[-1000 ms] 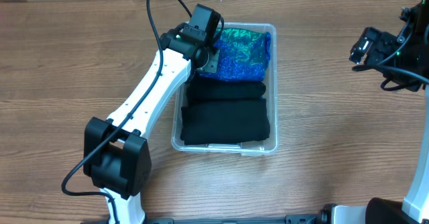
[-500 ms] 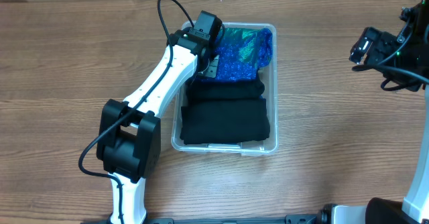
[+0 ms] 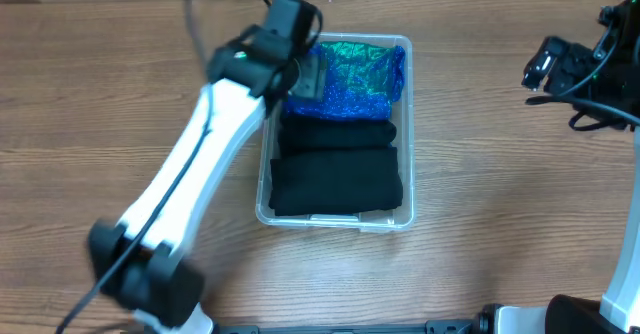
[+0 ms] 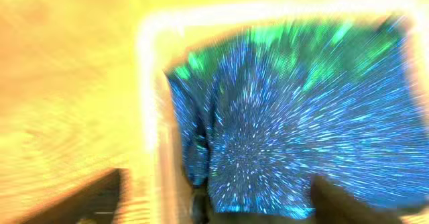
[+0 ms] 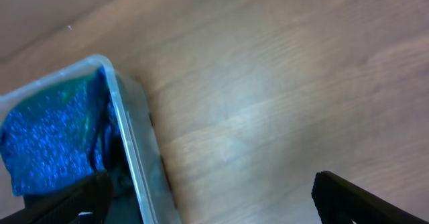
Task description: Pack container
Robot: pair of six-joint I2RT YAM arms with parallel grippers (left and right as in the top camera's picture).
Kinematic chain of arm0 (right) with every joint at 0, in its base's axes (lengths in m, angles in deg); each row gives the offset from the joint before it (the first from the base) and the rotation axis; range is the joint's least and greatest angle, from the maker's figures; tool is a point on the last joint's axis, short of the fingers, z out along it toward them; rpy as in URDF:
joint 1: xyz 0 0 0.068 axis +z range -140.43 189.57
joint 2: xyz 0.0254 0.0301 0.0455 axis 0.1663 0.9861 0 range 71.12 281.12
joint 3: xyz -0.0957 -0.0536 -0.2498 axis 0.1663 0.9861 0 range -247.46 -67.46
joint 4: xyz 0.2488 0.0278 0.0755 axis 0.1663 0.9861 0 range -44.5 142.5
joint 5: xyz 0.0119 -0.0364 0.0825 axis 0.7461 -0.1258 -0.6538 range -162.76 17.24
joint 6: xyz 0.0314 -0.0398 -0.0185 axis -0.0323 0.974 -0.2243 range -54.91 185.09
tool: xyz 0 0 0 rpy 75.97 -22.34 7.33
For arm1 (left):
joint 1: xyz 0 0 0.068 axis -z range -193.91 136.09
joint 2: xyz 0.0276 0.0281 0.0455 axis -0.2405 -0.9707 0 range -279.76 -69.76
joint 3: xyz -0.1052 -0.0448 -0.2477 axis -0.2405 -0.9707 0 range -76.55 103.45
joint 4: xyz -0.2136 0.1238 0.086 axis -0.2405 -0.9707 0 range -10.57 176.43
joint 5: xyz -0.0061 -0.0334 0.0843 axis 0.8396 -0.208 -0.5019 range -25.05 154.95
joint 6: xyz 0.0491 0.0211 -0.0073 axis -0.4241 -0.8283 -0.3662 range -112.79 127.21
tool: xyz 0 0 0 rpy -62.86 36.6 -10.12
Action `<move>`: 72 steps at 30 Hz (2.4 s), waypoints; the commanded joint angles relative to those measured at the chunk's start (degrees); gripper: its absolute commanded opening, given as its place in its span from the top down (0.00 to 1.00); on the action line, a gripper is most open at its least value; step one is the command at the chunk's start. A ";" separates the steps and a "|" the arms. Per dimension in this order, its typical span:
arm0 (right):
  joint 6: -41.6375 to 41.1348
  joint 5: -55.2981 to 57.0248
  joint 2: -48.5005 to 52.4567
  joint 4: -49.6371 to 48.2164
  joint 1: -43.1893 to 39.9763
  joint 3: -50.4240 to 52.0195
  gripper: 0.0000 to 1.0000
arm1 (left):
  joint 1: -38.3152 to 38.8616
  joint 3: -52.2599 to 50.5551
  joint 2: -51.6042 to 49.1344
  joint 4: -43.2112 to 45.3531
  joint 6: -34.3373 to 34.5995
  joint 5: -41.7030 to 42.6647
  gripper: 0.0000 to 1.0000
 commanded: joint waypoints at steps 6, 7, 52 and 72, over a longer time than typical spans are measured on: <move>10.34 -0.13 2.16 -16.26 1.95 0.13 0.00 | -14.51 2.01 7.89 0.07 3.52 -3.56 0.00; 11.23 -0.33 3.63 -18.12 1.95 0.13 0.00 | -18.80 2.01 7.45 -0.28 2.99 -1.66 0.00; 8.94 -0.02 -52.19 -0.48 1.66 44.89 0.00 | -33.05 -50.36 73.26 -19.28 13.00 -0.48 0.00; 15.21 -4.55 -64.63 -31.95 2.19 60.96 0.00 | -33.05 -50.36 73.26 -19.26 13.00 -0.48 0.00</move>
